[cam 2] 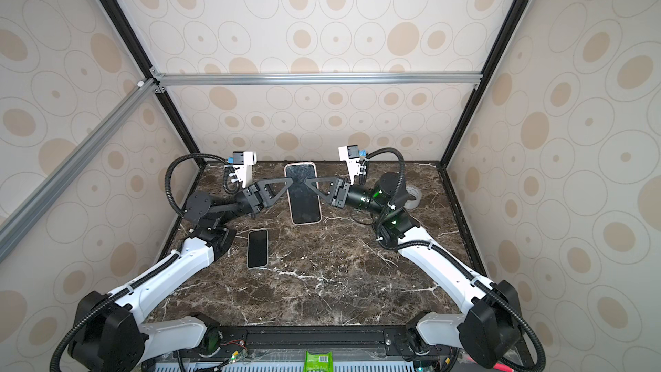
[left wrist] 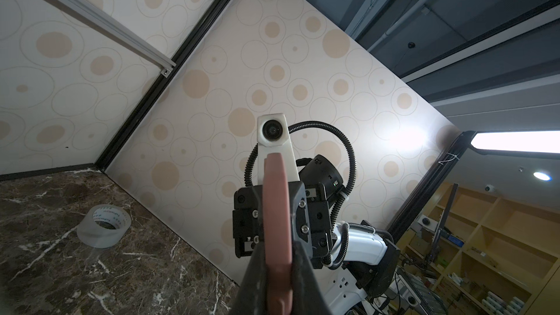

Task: Take the phone out of the phone case
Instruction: Pass the phone, then remove the phone case from the phone.

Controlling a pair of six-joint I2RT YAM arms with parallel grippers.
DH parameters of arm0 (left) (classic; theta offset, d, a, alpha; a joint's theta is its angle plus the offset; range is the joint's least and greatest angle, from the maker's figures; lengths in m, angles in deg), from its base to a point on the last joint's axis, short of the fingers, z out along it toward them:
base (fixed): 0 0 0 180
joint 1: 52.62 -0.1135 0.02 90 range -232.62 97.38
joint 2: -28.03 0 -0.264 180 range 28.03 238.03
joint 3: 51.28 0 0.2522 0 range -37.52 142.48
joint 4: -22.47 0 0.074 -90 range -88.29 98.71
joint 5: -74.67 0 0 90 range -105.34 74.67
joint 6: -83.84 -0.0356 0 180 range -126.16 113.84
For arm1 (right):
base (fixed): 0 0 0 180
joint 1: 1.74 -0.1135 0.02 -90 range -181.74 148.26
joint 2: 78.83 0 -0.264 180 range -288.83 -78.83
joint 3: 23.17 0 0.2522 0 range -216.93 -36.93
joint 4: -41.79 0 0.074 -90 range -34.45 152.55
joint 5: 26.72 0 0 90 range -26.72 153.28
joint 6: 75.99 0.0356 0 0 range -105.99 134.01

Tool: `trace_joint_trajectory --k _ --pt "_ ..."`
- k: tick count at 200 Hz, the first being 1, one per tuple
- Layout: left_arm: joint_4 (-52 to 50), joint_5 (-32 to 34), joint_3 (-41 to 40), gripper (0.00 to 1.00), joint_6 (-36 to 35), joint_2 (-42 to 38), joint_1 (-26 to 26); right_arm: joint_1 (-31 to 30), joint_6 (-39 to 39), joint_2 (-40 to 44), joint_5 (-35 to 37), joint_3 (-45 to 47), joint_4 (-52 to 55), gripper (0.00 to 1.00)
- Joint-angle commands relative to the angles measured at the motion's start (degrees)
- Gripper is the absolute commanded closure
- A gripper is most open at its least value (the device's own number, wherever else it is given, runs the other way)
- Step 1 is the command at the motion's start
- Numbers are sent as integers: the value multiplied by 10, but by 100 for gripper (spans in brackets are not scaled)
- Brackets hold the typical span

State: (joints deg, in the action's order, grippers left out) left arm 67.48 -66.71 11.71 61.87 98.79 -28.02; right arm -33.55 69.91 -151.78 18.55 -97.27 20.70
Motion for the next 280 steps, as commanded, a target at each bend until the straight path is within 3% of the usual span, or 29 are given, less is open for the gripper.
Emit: trace_joint_trajectory --k 1,17,44,74,132,210,215,233,243,259,280 --pt "108 -41 24 65 30 6 14 0 40 17 27 -21 -23 100" --pt "124 -50 23 49 39 10 20 1 58 17 38 -28 -39 100" --pt "57 -58 33 48 -11 0 36 1 59 21 59 -40 -40 100" --pt "-18 -56 42 59 -65 -10 48 1 40 27 66 -57 -20 100" --pt "-9 -56 40 71 -64 -13 50 2 1 44 54 -63 34 100" --pt "1 -51 40 96 -58 -14 52 2 -11 55 32 -58 48 100" --pt "0 -50 42 100 -58 -14 53 2 -14 56 32 -58 49 95" --pt "-10 -50 50 100 -64 -15 53 3 -20 60 39 -61 50 70" --pt "-19 -48 53 100 -72 -17 55 6 -19 59 43 -67 51 61" --pt "-33 -45 56 100 -83 -22 55 12 -2 56 43 -77 29 51" --pt "-24 -43 54 100 -77 -23 55 18 14 50 43 -91 19 50"
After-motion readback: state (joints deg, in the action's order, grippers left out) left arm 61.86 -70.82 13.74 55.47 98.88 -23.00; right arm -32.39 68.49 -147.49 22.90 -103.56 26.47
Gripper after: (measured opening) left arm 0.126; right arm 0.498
